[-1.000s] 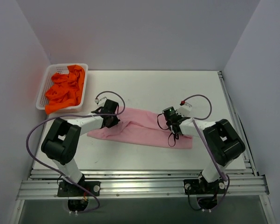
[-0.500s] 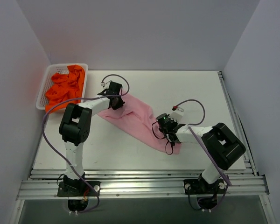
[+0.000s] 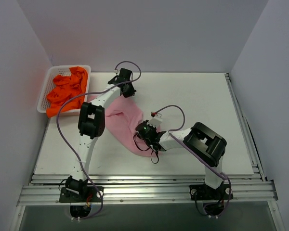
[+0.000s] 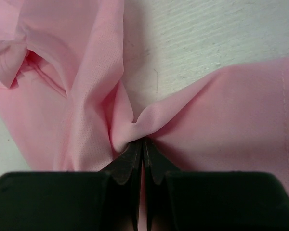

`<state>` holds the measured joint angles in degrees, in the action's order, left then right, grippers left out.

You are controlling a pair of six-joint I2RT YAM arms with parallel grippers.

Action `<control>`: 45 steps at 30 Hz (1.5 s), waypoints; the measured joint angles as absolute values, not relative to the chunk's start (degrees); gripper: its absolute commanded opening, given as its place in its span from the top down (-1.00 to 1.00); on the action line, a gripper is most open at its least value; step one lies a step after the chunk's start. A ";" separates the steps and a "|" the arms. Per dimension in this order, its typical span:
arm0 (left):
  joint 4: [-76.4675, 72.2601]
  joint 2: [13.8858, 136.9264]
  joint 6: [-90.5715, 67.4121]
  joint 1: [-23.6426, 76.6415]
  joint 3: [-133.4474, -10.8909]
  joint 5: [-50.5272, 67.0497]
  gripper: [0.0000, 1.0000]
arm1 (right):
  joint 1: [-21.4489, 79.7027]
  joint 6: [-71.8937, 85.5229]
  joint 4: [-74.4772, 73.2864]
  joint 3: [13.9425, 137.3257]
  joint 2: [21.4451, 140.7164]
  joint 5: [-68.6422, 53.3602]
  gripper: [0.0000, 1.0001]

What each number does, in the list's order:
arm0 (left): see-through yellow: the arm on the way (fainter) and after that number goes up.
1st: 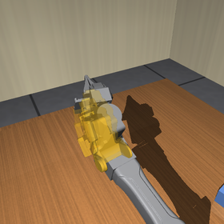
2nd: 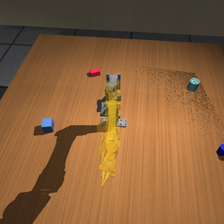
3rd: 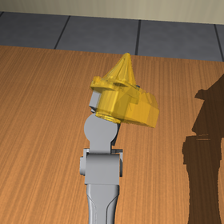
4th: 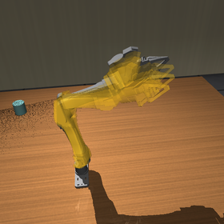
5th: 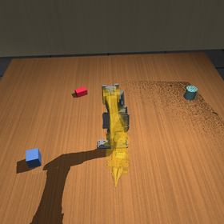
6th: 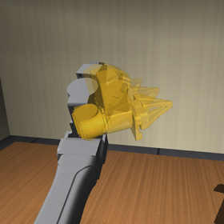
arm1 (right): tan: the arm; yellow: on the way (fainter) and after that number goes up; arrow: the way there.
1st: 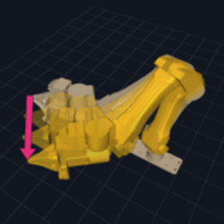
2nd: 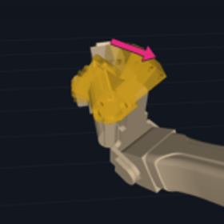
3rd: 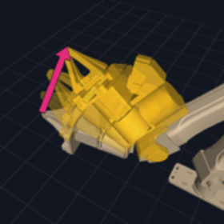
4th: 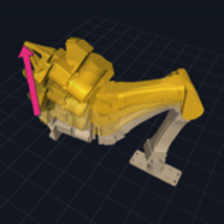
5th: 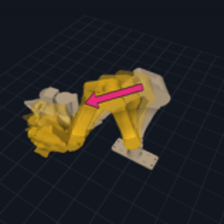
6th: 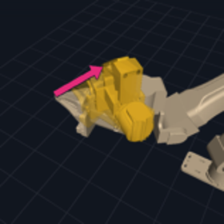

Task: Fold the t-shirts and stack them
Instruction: Rotate the tshirt 90 degrees

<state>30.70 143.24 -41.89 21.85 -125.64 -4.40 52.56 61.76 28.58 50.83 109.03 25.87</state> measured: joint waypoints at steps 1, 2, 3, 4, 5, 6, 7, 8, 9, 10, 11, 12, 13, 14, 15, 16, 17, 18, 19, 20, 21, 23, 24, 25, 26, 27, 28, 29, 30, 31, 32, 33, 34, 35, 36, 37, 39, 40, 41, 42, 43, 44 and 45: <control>31.38 144.03 -41.36 21.80 -127.00 -3.68 0.95 | 52.97 62.17 28.82 51.20 109.40 25.87 1.00; 31.64 144.40 -40.93 21.78 -127.85 -3.03 0.95 | 53.23 62.63 28.95 51.37 109.56 25.87 1.00; 31.64 144.46 -40.34 21.76 -128.09 -2.46 0.95 | 53.36 63.07 28.86 51.40 109.58 25.89 1.00; 31.51 144.38 -39.70 21.74 -128.14 -1.80 0.95 | 53.47 63.48 28.69 51.40 109.56 25.93 1.00; 31.16 144.16 -39.03 21.74 -128.20 -0.91 0.95 | 53.65 64.03 28.36 51.42 109.38 26.13 1.00; 30.79 143.96 -38.52 21.74 -128.20 -0.45 0.95 | 54.00 64.62 27.49 51.44 109.12 26.22 1.00; 30.50 143.68 -37.95 21.74 -128.18 0.27 0.95 | 54.54 65.08 26.33 51.46 108.64 26.59 1.00; 30.30 143.24 -37.19 21.74 -128.18 0.93 0.95 | 55.46 65.63 24.34 51.46 107.96 27.00 1.00; 30.15 142.69 -36.58 21.74 -128.18 1.50 0.95 | 56.82 66.11 21.80 51.55 107.15 27.70 1.00; 30.02 141.73 -35.68 21.74 -128.14 2.15 0.95 | 58.72 66.54 18.79 51.81 106.30 28.69 0.97; 29.78 140.66 -35.09 21.74 -127.90 2.61 0.95 | 61.58 67.40 14.33 52.42 105.49 30.04 0.76; 29.61 139.26 -34.50 21.74 -127.44 3.05 0.95 | 64.49 68.31 10.00 53.45 105.06 31.40 0.59; 28.23 136.42 -33.85 21.71 -125.01 3.49 0.94 | 67.35 69.10 5.19 55.29 104.99 32.95 0.06; 27.42 133.43 -33.50 21.69 -122.50 3.70 0.93 | 69.82 70.28 0.23 57.56 105.03 34.24 -0.23; 25.78 129.97 -33.19 21.69 -119.31 3.90 0.88 | 72.29 71.22 -5.48 60.36 105.23 35.94 -0.47; 23.38 125.56 -32.75 21.67 -114.54 4.01 0.78 | 74.30 72.14 -10.15 63.16 105.32 37.69 -0.82; 22.50 121.14 -32.53 21.63 -110.43 4.01 0.69 | 75.59 72.93 -14.33 66.02 105.34 39.62 -0.90; 20.97 116.62 -32.45 21.63 -106.52 4.01 0.52 | 76.29 73.32 -18.46 68.97 105.32 41.56 -0.93; 19.59 112.44 -32.21 21.61 -103.07 3.97 0.38 | 76.40 73.56 -22.17 71.92 105.32 43.48 -0.97; 17.76 108.20 -32.10 21.58 -99.70 3.95 0.19 | 76.14 73.67 -25.10 74.81 105.34 45.47 -0.98; 16.40 104.31 -31.97 21.56 -96.90 3.81 0.10 | 75.61 73.45 -28.08 78.19 105.34 47.79 -0.98; 13.91 97.54 -32.01 21.50 -91.79 3.36 0.03 | 74.59 72.62 -30.76 82.81 105.47 50.78 -0.94; 12.88 94.06 -31.94 21.37 -89.06 3.14 0.01 | 73.93 71.40 -31.18 84.66 105.56 52.10 -0.90; 12.53 92.01 -31.92 21.26 -87.37 2.85 0.00 | 73.28 69.80 -31.07 86.24 105.71 53.17 -0.72; 11.44 89.36 -32.08 21.06 -84.58 2.48 0.00 | 72.47 67.88 -30.39 87.46 106.00 53.87 -0.49; 10.39 87.13 -32.32 20.86 -81.73 1.91 0.00 | 71.53 65.84 -29.06 88.27 106.48 54.22 -0.20; 9.85 85.23 -32.53 20.67 -78.76 1.28 0.00 | 70.28 63.31 -27.11 88.75 107.04 54.11 0.34; 9.39 83.48 -32.88 20.49 -75.70 0.64 0.00 | 68.47 59.92 -24.40 89.23 108.14 53.15 0.55; 9.23 81.95 -33.32 20.36 -72.77 0.01 0.00 | 66.54 57.49 -21.74 89.58 109.51 52.18 0.69; 9.26 80.79 -33.78 20.18 -70.08 -0.64 0.00 | 64.53 54.89 -19.14 90.13 111.15 50.61 0.94; 9.43 79.81 -34.13 20.12 -67.75 -1.19 0.01 | 62.37 52.10 -16.43 90.80 113.14 48.73 1.00; 9.63 78.98 -34.39 20.05 -65.69 -1.74 0.01 | 60.29 49.63 -14.20 91.88 115.48 47.05 1.00; 9.98 78.02 -34.70 20.03 -63.55 -2.44 0.01 | 58.43 47.33 -12.12 93.36 118.04 45.30 1.00; 10.31 77.12 -34.98 20.03 -62.15 -3.05 0.02 | 56.75 44.86 -10.44 95.24 120.68 43.55 1.00; 9.67 76.51 -35.16 20.12 -60.73 -6.04 0.02 | 55.27 42.46 -8.97 97.71 123.46 42.02 1.00; 8.56 76.47 -35.88 19.49 -59.96 -7.51 0.02 | 54.63 40.47 -8.01 100.64 125.73 40.45 1.00; 7.66 74.81 -36.67 17.67 -58.28 -10.96 0.03 | 54.63 36.45 -7.09 107.18 130.30 36.56 1.00; 7.27 73.71 -37.04 16.88 -57.60 -12.75 0.03 | 54.72 34.96 -6.55 110.13 132.05 34.85 1.00; 7.14 72.58 -37.15 16.32 -57.21 -14.15 0.04 | 54.74 33.58 -5.96 112.66 133.47 33.01 1.00; 6.90 71.50 -37.28 15.94 -56.97 -15.40 0.04 | 54.57 32.51 -5.61 115.07 134.76 31.42 1.00; 6.61 70.48 -37.36 15.79 -56.90 -16.21 0.07 | 54.24 31.57 -5.28 117.30 135.79 29.76 1.00; 6.72 69.43 -37.26 15.79 -56.90 -15.62 0.07 | 53.69 30.92 -4.73 119.28 136.75 28.08 1.00; 7.46 68.20 -37.23 16.56 -56.75 -14.46 0.08 | 52.84 30.46 -3.97 120.88 137.64 26.46 1.00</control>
<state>7.46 68.20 -37.23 16.56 -56.75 -14.46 52.84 30.46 -3.97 120.88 137.64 26.46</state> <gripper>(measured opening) 0.468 0.002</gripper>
